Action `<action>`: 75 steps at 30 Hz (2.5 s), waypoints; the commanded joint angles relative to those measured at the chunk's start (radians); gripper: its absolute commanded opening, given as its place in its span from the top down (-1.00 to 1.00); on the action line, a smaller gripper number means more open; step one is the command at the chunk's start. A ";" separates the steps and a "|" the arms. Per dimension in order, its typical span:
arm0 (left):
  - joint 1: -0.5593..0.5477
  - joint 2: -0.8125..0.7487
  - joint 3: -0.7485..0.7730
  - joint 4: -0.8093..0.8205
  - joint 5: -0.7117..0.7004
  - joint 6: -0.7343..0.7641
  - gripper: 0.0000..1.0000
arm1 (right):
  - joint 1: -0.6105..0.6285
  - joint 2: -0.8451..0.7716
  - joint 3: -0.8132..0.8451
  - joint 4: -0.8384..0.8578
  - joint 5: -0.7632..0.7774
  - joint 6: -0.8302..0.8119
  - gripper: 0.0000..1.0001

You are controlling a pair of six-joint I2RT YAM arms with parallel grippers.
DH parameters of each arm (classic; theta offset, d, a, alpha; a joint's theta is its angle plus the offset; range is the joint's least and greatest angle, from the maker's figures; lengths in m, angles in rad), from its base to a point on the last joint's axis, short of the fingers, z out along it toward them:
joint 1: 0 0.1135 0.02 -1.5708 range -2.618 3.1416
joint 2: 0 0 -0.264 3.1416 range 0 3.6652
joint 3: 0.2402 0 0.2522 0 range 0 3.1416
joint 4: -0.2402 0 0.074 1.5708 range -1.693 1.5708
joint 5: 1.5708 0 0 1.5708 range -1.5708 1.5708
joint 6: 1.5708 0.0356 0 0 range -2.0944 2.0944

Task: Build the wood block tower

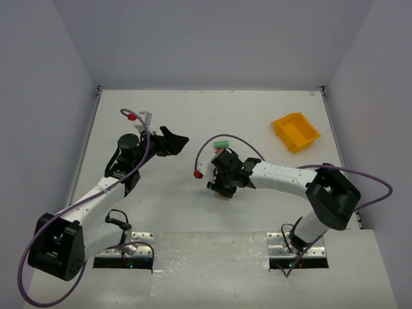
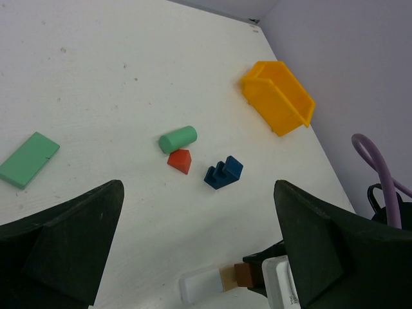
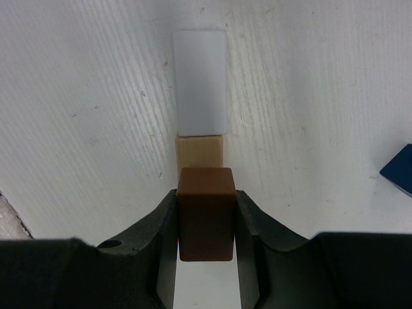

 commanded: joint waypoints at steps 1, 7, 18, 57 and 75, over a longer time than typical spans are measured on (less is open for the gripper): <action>0.013 -0.012 0.001 0.040 0.002 0.010 -1.00 | 0.006 0.013 -0.004 0.051 0.001 0.021 0.53; 0.014 -0.010 0.003 0.042 0.001 0.010 -1.00 | 0.006 0.019 -0.015 0.078 0.003 0.023 0.52; 0.014 -0.012 0.000 0.040 0.006 0.012 -1.00 | 0.006 0.029 -0.008 0.065 -0.003 0.030 0.49; 0.014 -0.002 0.001 0.057 0.029 0.010 -1.00 | 0.006 0.012 0.011 0.039 -0.004 0.031 -0.35; 0.014 -0.016 -0.003 0.051 0.031 0.012 -1.00 | -0.142 -0.269 -0.059 0.262 0.230 0.387 -0.97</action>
